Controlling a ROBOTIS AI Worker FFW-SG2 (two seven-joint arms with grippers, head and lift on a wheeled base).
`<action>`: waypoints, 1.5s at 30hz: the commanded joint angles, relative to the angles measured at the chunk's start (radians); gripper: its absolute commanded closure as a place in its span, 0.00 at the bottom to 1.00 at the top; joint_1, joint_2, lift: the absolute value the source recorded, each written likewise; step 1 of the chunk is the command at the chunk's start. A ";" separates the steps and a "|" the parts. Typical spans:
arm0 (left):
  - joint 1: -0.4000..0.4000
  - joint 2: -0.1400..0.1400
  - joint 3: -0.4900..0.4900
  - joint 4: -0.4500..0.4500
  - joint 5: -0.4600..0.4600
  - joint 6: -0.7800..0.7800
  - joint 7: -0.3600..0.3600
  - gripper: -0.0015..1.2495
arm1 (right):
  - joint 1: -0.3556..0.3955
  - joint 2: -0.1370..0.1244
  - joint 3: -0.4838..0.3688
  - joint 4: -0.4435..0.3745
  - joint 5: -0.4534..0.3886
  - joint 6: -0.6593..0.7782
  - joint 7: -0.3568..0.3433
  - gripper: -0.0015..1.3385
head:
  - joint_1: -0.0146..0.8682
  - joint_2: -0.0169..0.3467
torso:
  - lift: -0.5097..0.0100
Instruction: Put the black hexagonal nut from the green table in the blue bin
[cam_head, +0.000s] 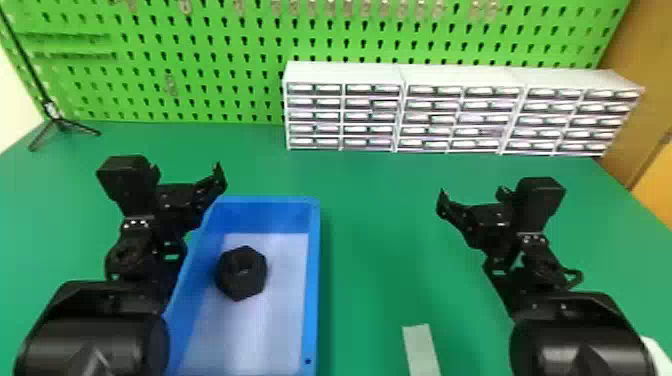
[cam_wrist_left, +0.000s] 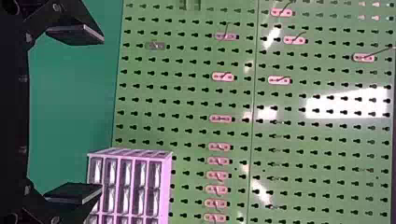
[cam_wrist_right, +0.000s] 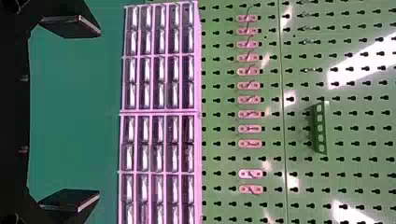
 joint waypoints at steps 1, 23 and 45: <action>0.003 0.000 -0.001 0.000 0.000 0.000 0.000 0.13 | -0.001 -0.001 -0.003 0.000 0.000 0.002 0.000 0.07 | 0.79 0.12 | 0.80; 0.005 0.000 -0.001 0.002 0.002 0.001 0.000 0.13 | -0.001 -0.002 -0.001 0.000 0.000 0.006 0.000 0.07 | 0.79 0.12 | 0.80; 0.003 0.000 -0.002 0.003 0.002 0.001 0.000 0.13 | -0.004 -0.007 0.005 0.002 0.000 0.011 0.000 0.07 | 0.79 0.12 | 0.80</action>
